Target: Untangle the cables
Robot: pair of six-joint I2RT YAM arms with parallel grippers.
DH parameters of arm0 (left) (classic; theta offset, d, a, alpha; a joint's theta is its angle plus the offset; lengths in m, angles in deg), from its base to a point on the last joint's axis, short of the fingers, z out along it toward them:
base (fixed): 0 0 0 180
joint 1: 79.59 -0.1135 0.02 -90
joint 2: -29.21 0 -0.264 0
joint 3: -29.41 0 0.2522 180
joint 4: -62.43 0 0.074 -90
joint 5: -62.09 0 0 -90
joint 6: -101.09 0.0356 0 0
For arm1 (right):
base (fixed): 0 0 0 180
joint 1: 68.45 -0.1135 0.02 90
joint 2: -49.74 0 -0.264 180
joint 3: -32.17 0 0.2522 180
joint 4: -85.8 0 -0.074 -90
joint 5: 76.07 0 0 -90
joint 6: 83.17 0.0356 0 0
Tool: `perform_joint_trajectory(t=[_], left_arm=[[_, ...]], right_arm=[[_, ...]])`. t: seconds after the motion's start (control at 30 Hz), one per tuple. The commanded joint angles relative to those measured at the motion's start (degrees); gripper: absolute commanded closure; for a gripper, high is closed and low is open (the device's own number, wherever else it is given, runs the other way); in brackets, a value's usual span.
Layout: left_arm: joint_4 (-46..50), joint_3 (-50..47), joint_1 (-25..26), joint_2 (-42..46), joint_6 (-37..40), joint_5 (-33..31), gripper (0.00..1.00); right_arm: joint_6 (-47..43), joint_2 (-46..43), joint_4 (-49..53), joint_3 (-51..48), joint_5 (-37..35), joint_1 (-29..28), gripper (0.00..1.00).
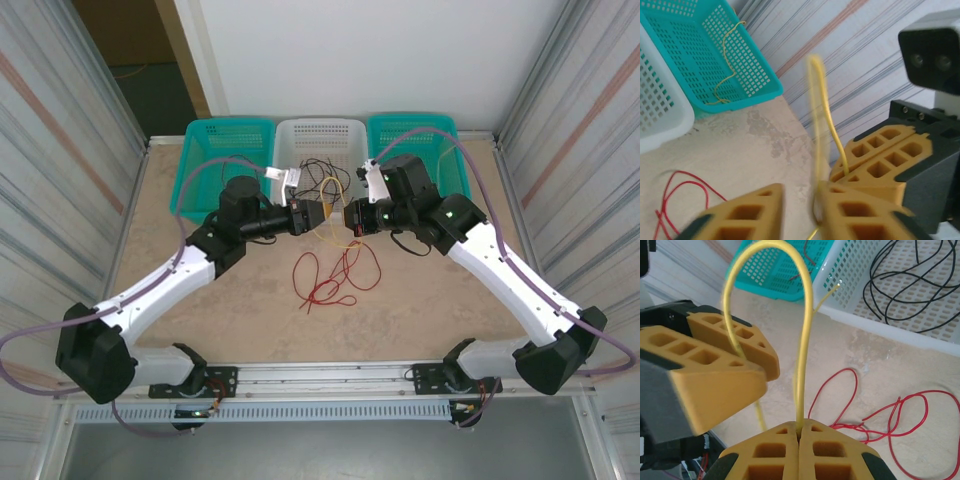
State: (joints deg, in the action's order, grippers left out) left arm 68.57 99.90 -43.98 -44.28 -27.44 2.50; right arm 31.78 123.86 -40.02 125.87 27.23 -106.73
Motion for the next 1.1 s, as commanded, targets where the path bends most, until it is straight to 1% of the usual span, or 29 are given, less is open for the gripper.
perform_joint_trajectory(t=[0.0, 0.07, 0.1, 0.23, 0.37, 0.43, 0.57, 0.67, 0.7, 0.73, 0.8, 0.83, 0.9, 0.97, 1.03, 1.07], left_arm=[[5.81, 3.38, -0.29, -0.77, 4.09, -0.96, 0.91], [12.2, 5.17, -0.35, -0.6, 7.61, -4.08, 0.98], [15.27, 6.04, -0.31, -0.38, 9.48, -6.09, 1.0], [26.01, 9.11, 0.12, -0.33, 18.28, -10.88, 1.0], [36.25, 12.32, 2.53, -1.05, 28.24, -16.06, 1.0], [39.91, 13.5, 3.65, -1.75, 31.88, -15.6, 1.0], [46.52, 15.44, 4.54, -3.43, 37.2, -9.7, 1.0], [49.43, 16.51, 4.88, -4.59, 39.17, -6.14, 1.0], [49.56, 16.73, 4.82, -4.73, 38.88, -5.91, 0.95], [48.91, 16.77, 4.74, -4.6, 38.02, -6.54, 0.86], [45.34, 15.66, 3.3, -3.4, 34.56, -7.71, 0.6], [42.54, 14.52, 1.89, -2.27, 31.5, -8.24, 0.53], [35.52, 11.19, -1.79, 0.26, 24.23, -7.05, 0.44], [25.43, 5.62, -6.17, 3.03, 14.18, -2.78, 0.38], [16.44, 1.05, -8.45, 4.67, 6.51, 1.48, 0.34], [12.8, -0.71, -8.71, 5.16, 3.76, 2.68, 0.32]], right_arm=[[-0.96, 0.48, 1.01, 1.14, -1.79, -0.33, 1.0], [-2.16, 0.16, 2.37, 1.57, -3.65, 0.04, 1.0], [-2.91, -0.09, 3.22, 1.81, -4.55, 0.36, 1.0], [-7.02, -0.06, 8.0, 3.51, -10.29, 1.69, 1.0], [-11.25, 1.1, 13.67, 6.23, -17.89, 2.9, 1.0], [-12.35, 0.94, 14.46, 6.62, -19.19, 3.76, 1.0], [-12.91, -0.22, 14.33, 6.81, -18.89, 6.33, 1.0], [-12.61, -0.9, 13.82, 6.81, -17.19, 7.08, 1.0], [-12.48, -0.99, 13.58, 6.81, -16.41, 7.08, 1.0], [-12.31, -1.04, 13.46, 6.72, -15.51, 7.01, 1.0], [-11.72, -1.45, 12.85, 6.34, -14.26, 6.91, 1.0], [-11.24, -1.68, 12.35, 5.99, -13.78, 6.99, 1.0], [-10.06, -2.39, 11.35, 5.3, -12.88, 7.53, 1.0], [-8.16, -3.41, 9.73, 4.53, -10.5, 8.89, 1.0], [-5.84, -4.61, 7.06, 3.18, -5.82, 10.64, 1.0], [-4.65, -5.22, 5.47, 2.31, -3.16, 11.54, 1.0]])
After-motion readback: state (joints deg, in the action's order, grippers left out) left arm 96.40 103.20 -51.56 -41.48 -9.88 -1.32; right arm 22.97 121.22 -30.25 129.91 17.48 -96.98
